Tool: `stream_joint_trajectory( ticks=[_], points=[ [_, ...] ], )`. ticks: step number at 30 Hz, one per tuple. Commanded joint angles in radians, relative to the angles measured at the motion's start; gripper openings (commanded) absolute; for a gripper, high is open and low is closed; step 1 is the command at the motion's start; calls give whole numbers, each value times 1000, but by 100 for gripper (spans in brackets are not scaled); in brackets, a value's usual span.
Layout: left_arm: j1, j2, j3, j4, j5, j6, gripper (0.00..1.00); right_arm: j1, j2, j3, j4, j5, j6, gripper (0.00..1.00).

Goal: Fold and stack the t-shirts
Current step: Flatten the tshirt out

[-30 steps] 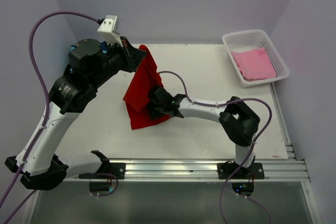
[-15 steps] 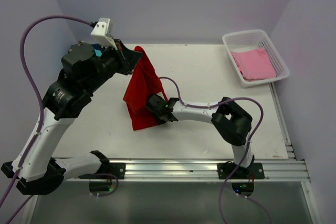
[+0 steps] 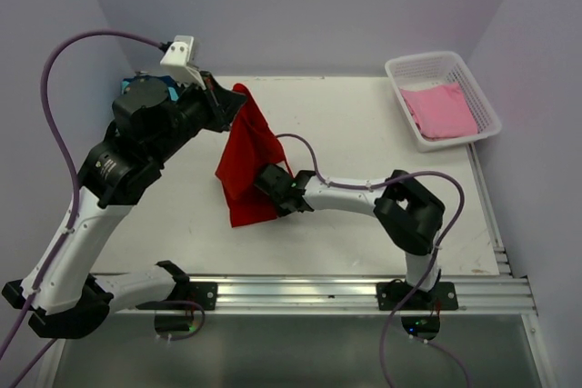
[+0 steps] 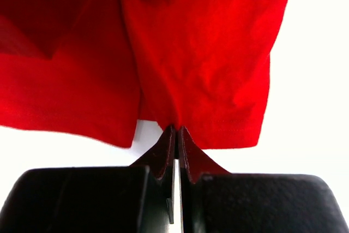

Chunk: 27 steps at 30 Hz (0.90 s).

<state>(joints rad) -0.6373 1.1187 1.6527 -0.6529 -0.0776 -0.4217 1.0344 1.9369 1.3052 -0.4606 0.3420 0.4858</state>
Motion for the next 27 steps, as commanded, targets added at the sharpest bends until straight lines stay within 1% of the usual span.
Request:
stream_joint_trajectory(
  ticks=[1,2,5,6,8,9,11,12,13,14,16,18,19,21,22,24,25,26,27],
  points=[
    [2,-20,-14,73,-33,29,0,9,-147,-32,-9,15,10,0],
    [2,-26,-22,79,-51,29,0,7,-209,-43,-13,25,11,0],
    [4,-37,-60,81,-103,26,0,9,-312,-76,-53,74,17,0],
    [2,-46,-82,84,-122,21,0,7,-376,-83,-67,90,22,0],
    [4,-69,-109,88,-172,2,0,9,-446,-90,-127,156,31,0],
    [2,-80,-141,91,-191,-6,0,7,-511,-90,-172,191,42,0],
    [4,-115,-177,90,-249,-35,0,7,-574,-92,-211,291,53,0],
    [2,-128,-215,87,-270,-46,0,6,-640,-89,-260,330,60,0],
    [4,-141,-232,81,-293,-78,0,4,-670,-86,-283,366,75,0],
    [4,-169,-249,62,-333,-98,0,1,-702,-83,-302,435,80,0],
    [4,-204,-304,52,-344,-158,0,-13,-766,-57,-372,507,95,0],
    [4,-263,-370,35,-344,-195,0,-23,-792,-32,-439,598,103,0],
    [2,-278,-386,24,-344,-230,0,-40,-814,-6,-457,620,102,0],
    [4,-322,-418,-49,-379,-284,0,-62,-826,18,-495,673,91,0],
    [2,-341,-438,-66,-386,-342,0,-86,-832,40,-504,683,86,0],
    [2,-410,-530,-96,-384,-405,0,-109,-836,57,-526,704,73,0],
    [2,-433,-569,-103,-369,-466,0,-128,-839,65,-526,710,65,0],
    [2,-476,-649,-102,-354,-486,0,-138,-840,66,-527,713,60,0],
    [4,-491,-686,-103,-343,-502,0,-157,-840,71,-527,716,51,0]
  ],
)
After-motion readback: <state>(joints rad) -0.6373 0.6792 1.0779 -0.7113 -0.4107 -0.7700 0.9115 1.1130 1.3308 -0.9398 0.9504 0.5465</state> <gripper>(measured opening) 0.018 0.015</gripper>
